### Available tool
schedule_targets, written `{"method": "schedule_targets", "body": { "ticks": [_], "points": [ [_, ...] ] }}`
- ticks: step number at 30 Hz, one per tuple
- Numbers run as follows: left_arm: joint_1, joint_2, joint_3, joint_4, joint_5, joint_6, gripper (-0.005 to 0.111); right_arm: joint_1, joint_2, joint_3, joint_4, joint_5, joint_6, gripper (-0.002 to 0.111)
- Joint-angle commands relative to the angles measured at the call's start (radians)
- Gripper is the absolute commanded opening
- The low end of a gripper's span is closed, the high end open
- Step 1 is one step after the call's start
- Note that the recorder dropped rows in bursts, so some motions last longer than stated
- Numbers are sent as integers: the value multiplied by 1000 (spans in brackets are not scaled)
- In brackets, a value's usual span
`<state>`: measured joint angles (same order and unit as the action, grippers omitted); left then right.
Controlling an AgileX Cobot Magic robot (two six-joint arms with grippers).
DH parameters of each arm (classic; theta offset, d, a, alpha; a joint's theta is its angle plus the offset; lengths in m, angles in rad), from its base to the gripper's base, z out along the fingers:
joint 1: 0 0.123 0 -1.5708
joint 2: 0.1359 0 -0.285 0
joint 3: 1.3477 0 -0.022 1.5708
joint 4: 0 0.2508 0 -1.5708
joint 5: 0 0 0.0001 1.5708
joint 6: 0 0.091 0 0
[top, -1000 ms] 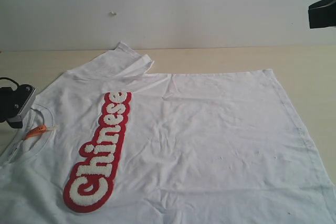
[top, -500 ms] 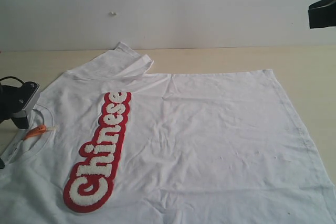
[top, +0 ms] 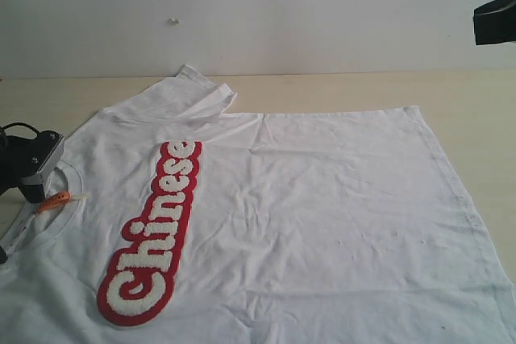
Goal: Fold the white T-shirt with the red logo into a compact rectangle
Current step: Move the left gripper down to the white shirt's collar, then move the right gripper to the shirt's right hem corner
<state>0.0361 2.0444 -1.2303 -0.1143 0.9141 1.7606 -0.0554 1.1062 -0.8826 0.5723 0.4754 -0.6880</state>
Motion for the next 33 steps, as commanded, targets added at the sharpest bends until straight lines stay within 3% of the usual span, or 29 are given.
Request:
{"method": "schedule_targets", "body": {
  "ticks": [1, 4, 11, 13, 33],
  "points": [
    [1, 14, -2, 14, -23, -12, 105, -3, 6, -5, 3, 16, -50, 6],
    [1, 14, -2, 14, -23, -12, 105, -3, 11, -5, 3, 16, -50, 22],
    [1, 14, -2, 14, -23, -12, 105, -3, 21, -5, 3, 36, -56, 76],
    [1, 14, -2, 14, -23, -12, 105, -3, 25, -5, 3, 52, -91, 84],
    [-1, 14, -2, 2, -23, -12, 105, -3, 26, -5, 14, 119, -69, 87]
  ]
}}
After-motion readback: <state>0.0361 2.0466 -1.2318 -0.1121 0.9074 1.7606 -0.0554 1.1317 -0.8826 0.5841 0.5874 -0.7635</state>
